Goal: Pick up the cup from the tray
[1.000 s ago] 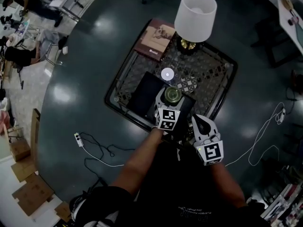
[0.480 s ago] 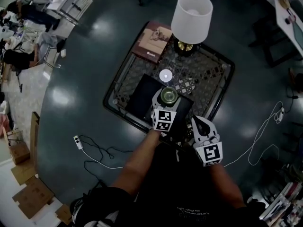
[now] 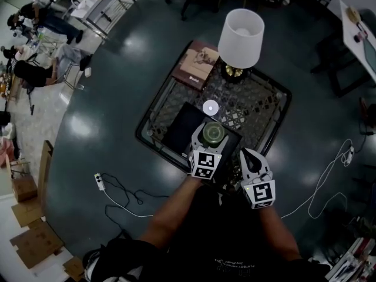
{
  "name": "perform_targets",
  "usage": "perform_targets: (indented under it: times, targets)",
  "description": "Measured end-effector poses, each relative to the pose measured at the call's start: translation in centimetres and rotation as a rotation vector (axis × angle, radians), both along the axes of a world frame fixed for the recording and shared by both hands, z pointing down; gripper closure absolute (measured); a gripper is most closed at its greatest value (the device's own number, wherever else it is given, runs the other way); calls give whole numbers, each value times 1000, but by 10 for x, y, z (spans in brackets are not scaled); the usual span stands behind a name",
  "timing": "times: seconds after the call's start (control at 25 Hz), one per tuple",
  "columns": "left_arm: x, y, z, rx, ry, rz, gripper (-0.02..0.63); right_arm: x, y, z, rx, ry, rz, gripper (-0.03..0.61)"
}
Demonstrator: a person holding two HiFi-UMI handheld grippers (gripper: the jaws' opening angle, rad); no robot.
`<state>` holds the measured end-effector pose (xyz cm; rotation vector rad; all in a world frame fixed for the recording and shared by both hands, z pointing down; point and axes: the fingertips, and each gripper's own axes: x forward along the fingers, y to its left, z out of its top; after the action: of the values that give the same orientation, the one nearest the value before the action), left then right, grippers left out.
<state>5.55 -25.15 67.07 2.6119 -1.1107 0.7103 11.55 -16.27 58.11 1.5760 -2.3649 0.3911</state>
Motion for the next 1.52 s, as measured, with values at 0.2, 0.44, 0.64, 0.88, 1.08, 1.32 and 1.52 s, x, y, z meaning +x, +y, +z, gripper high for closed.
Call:
perform_targets:
  times: [0.2, 0.44, 0.64, 0.88, 1.08, 1.32, 1.52]
  targets:
    - [-2, 14, -50, 2, 61, -6, 232, -4, -4, -33, 64, -22, -24, 571]
    - [-7, 27, -108, 64, 87, -2, 232, -8, -3, -63, 144, -33, -55, 570]
    - [-17, 39, -138, 94, 90, -17, 232, -11, -6, -76, 179, -31, -60, 569]
    - [-25, 57, -154, 121, 111, 11, 232, -19, -11, -98, 209, 1, -76, 571]
    - [-27, 67, -166, 146, 124, 15, 232, -19, -12, -109, 250, 10, -89, 570]
    - [-28, 68, -175, 184, 134, 6, 232, -25, -7, -118, 271, 3, -128, 571]
    - [-24, 71, -178, 190, 135, 14, 232, -23, -3, -117, 269, -10, -128, 571]
